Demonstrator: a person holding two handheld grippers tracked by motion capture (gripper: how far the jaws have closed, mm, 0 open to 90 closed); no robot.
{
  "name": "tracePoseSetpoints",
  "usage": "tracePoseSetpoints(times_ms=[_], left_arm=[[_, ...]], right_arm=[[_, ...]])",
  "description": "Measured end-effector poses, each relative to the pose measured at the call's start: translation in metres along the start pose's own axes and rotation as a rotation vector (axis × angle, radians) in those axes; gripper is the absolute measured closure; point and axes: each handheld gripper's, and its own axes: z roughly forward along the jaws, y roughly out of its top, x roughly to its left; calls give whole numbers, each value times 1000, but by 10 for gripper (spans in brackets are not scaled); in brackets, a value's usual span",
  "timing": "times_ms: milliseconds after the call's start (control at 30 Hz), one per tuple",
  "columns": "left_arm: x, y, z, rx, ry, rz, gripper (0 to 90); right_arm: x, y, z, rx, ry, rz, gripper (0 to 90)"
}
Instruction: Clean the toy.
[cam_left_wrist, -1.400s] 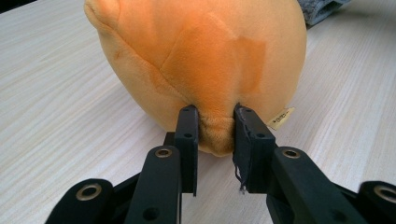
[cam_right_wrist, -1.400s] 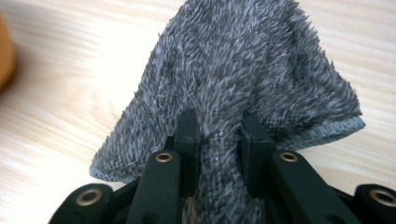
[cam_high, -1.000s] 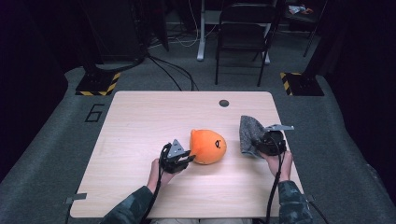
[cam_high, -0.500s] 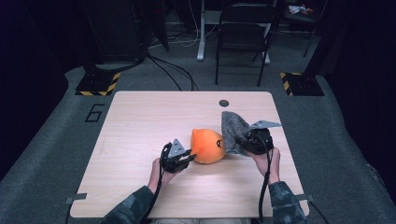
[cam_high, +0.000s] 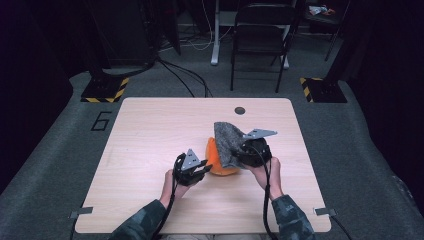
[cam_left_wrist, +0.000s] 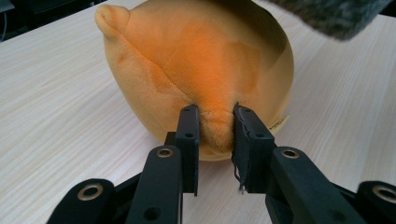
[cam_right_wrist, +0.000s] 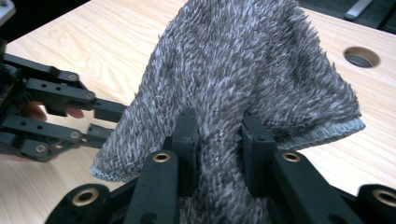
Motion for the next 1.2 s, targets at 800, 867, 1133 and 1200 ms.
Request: tracePoseSetpoints(times_ms=[800,867,1133,1200], left_arm=[[-7,3,2,5,4,30,762],[-10,3,3,3,11,30,762],[-10,3,5,3,11,40,766],[-11,4,5,0,11,41,767]], right_arm=[[23,1,36,52,1,-80,708],[22,0,35,49,4,-77,708],[17,-2,34,52,9,-75,708],[15,-3,32,55,8,-62,708]])
